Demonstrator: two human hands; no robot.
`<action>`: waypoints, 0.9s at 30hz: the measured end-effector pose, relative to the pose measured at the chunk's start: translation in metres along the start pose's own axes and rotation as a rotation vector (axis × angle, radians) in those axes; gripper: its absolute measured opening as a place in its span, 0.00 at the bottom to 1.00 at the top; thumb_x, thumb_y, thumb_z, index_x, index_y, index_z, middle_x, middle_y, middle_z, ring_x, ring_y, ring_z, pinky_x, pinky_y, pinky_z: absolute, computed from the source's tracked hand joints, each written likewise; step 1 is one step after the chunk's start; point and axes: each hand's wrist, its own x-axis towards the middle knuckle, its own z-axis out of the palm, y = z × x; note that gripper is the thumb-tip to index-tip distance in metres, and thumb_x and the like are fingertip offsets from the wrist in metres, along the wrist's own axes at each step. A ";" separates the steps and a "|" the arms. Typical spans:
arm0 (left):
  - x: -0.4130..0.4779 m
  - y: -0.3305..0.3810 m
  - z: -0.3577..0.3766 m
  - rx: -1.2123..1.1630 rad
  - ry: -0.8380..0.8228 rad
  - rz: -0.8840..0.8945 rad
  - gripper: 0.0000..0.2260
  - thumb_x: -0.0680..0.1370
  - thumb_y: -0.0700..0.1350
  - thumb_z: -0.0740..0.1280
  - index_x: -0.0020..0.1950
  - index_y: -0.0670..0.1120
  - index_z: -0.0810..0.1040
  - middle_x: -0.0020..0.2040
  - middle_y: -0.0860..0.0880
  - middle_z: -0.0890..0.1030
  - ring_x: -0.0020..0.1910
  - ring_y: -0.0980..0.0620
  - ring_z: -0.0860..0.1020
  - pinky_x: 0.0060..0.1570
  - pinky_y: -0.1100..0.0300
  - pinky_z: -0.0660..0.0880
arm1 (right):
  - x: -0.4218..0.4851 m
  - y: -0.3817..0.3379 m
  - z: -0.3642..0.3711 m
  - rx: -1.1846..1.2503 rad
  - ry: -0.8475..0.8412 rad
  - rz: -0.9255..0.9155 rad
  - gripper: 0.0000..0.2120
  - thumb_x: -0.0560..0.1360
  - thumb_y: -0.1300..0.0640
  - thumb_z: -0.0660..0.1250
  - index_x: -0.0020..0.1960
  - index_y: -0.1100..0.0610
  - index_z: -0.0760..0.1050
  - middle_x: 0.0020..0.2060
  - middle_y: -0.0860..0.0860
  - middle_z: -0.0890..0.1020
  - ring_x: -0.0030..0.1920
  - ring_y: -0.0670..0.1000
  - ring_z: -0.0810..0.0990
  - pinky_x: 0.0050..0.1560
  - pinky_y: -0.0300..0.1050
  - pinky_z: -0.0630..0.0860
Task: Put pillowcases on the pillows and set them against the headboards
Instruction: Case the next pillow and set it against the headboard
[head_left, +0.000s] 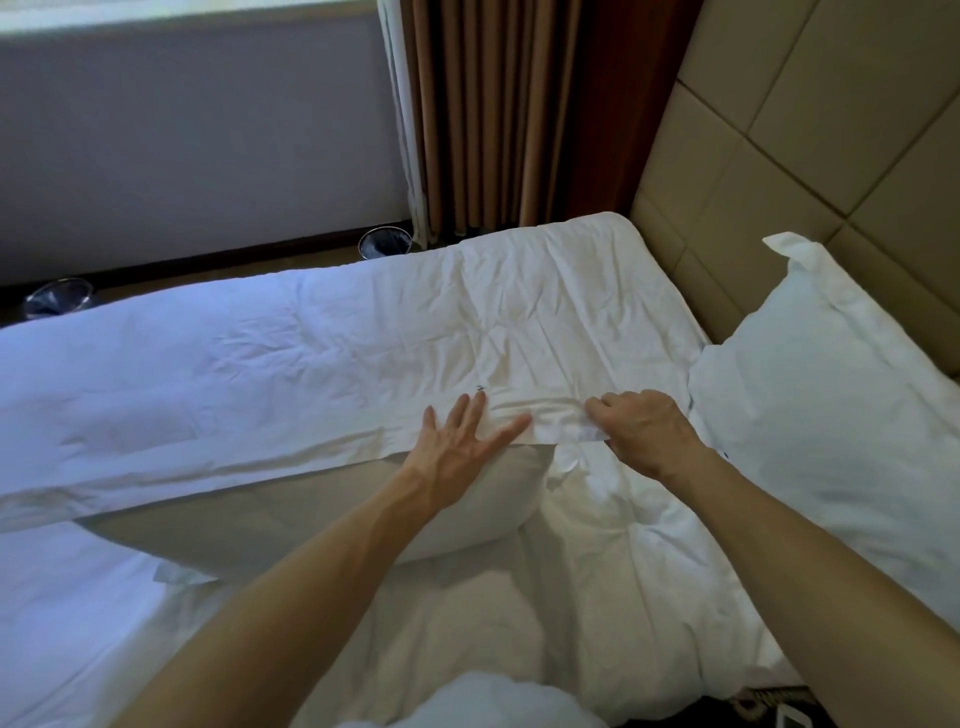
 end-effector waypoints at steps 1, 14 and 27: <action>0.000 0.000 0.000 0.002 -0.008 0.003 0.49 0.75 0.33 0.64 0.76 0.64 0.31 0.79 0.37 0.40 0.79 0.36 0.43 0.70 0.30 0.56 | -0.007 0.003 0.005 -0.011 -0.089 -0.026 0.12 0.70 0.64 0.68 0.53 0.54 0.76 0.38 0.51 0.80 0.35 0.56 0.79 0.31 0.45 0.70; 0.015 0.021 0.001 -0.091 0.080 0.077 0.35 0.73 0.60 0.64 0.78 0.62 0.54 0.81 0.42 0.47 0.79 0.43 0.47 0.74 0.38 0.54 | 0.007 -0.027 -0.032 0.360 0.099 0.025 0.22 0.79 0.54 0.63 0.72 0.51 0.68 0.67 0.50 0.76 0.63 0.54 0.76 0.60 0.51 0.74; -0.118 -0.111 0.032 -0.298 0.167 -0.185 0.17 0.82 0.52 0.62 0.71 0.59 0.74 0.66 0.47 0.78 0.63 0.44 0.77 0.60 0.51 0.72 | 0.058 -0.116 -0.057 0.246 -0.107 -0.191 0.20 0.77 0.49 0.63 0.66 0.54 0.73 0.67 0.55 0.74 0.68 0.58 0.71 0.66 0.52 0.67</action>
